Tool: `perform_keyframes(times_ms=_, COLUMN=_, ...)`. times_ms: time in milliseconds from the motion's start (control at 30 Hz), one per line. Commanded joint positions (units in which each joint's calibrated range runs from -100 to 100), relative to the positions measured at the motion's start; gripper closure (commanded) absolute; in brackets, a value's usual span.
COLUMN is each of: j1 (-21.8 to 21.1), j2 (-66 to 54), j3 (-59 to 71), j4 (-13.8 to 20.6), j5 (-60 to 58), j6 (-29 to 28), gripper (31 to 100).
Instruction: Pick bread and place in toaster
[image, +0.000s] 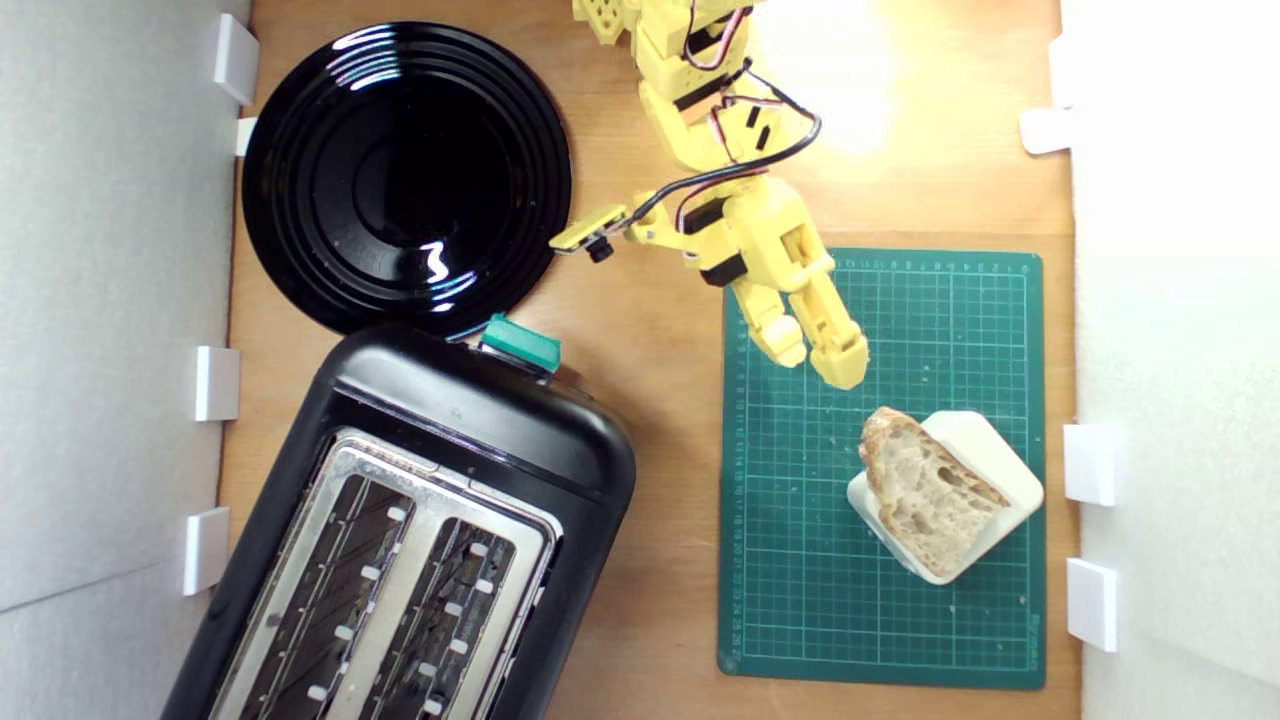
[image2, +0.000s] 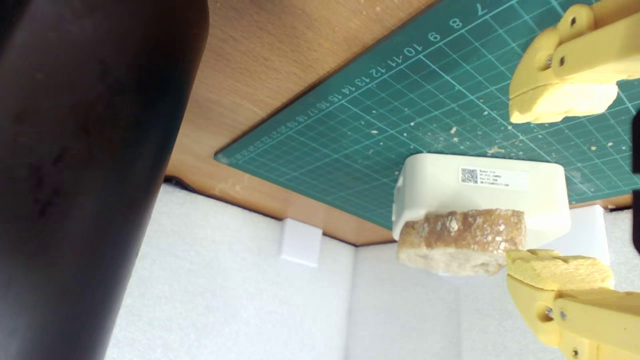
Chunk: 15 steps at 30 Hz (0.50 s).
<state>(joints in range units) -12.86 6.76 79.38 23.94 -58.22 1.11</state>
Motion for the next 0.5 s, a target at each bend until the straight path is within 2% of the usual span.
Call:
perform_keyframes(times_ms=0, j1=0.0, j2=0.5, j3=-3.7, j4=0.4, j5=-2.3, j6=-0.2, gripper=42.7)
perform_keyframes(times_ms=167, j1=-1.4, j2=2.1, j3=-6.4, j4=-0.4, j5=-2.3, j6=-0.1, gripper=36.0)
perform_keyframes(times_ms=467, j1=-3.2, j2=7.1, j3=-12.6, j4=-0.6, j5=-2.3, j6=-0.1, gripper=35.6)
